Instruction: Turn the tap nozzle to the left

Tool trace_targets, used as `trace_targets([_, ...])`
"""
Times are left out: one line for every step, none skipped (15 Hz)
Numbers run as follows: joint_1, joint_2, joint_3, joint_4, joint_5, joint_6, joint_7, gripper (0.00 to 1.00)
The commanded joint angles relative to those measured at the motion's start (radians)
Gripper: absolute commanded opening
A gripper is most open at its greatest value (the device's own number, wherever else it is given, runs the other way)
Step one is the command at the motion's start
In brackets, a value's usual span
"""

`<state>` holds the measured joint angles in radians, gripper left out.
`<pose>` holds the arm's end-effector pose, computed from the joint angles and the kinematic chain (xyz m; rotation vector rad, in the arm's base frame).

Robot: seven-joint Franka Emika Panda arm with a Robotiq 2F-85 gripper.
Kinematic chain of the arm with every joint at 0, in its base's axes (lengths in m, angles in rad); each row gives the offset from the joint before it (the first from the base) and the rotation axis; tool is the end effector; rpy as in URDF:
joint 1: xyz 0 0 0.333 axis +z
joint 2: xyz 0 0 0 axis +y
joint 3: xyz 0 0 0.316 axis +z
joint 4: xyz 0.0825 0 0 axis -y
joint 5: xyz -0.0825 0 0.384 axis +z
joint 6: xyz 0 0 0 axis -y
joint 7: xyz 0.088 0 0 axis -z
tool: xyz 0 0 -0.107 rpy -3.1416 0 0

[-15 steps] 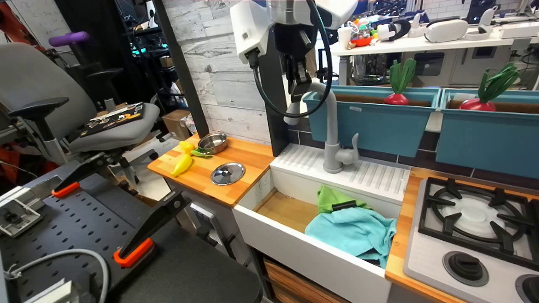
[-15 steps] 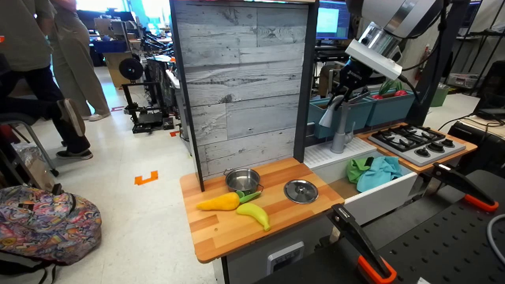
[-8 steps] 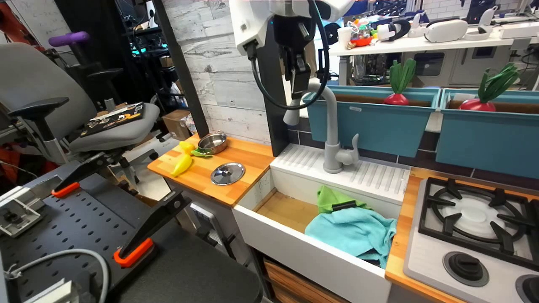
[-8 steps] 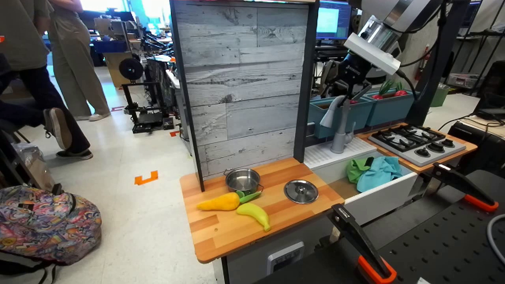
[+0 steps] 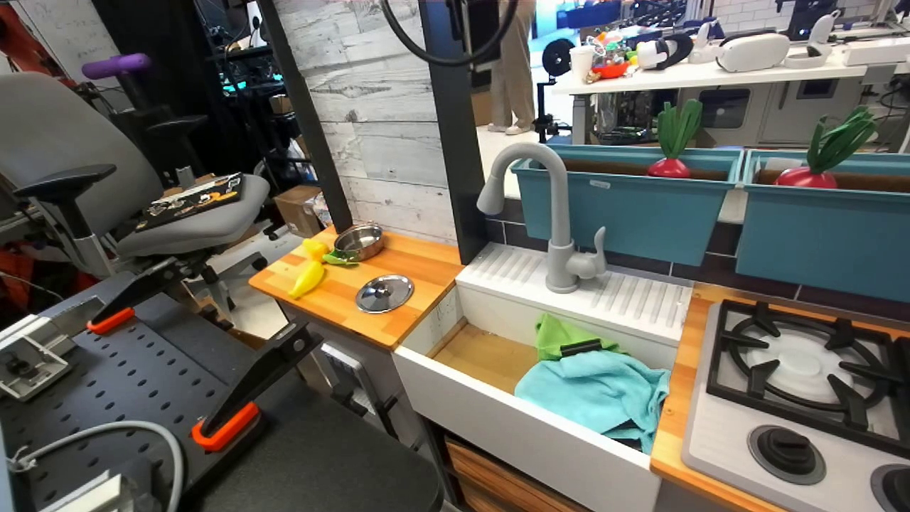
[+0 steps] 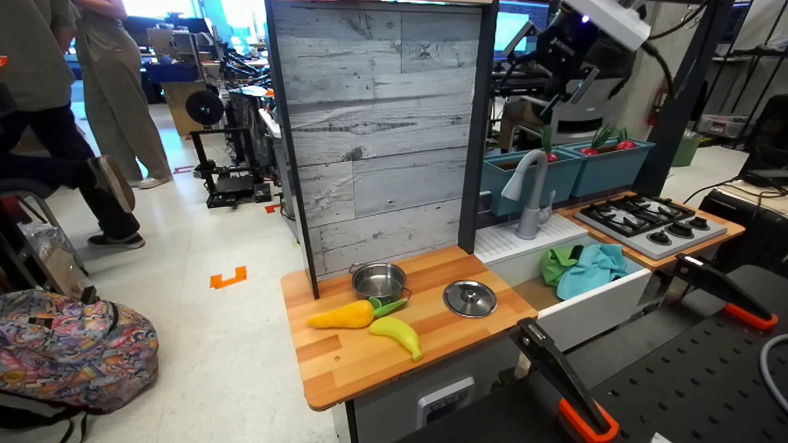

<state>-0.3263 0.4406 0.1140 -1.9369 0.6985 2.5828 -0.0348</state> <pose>0.6219 -0.1500 0.2749 -2.4884 0.9909 -0.3323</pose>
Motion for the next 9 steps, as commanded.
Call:
trace_targets([0.019, -0.223, -0.047, -0.196, 0.005, -0.122, -0.076, 1.0])
trace_targets([0.027, -0.28, -0.063, -0.246, -0.015, -0.174, -0.102, 1.0])
trace_targets([0.037, -0.329, -0.081, -0.288, -0.036, -0.219, -0.126, 1.0])
trace_targets([0.048, -0.38, -0.097, -0.334, -0.061, -0.275, -0.155, 1.0])
trace_targets([0.062, -0.418, -0.115, -0.366, -0.087, -0.312, -0.175, 1.0])
trace_targets([0.076, -0.306, -0.126, -0.262, -0.044, -0.261, -0.141, 1.0])
trace_targets([0.086, -0.338, -0.139, -0.291, -0.048, -0.272, -0.143, 1.0])
trace_targets([0.094, -0.346, -0.147, -0.294, -0.048, -0.271, -0.142, 1.0])
trace_targets([0.097, -0.338, -0.15, -0.287, -0.048, -0.271, -0.142, 1.0])
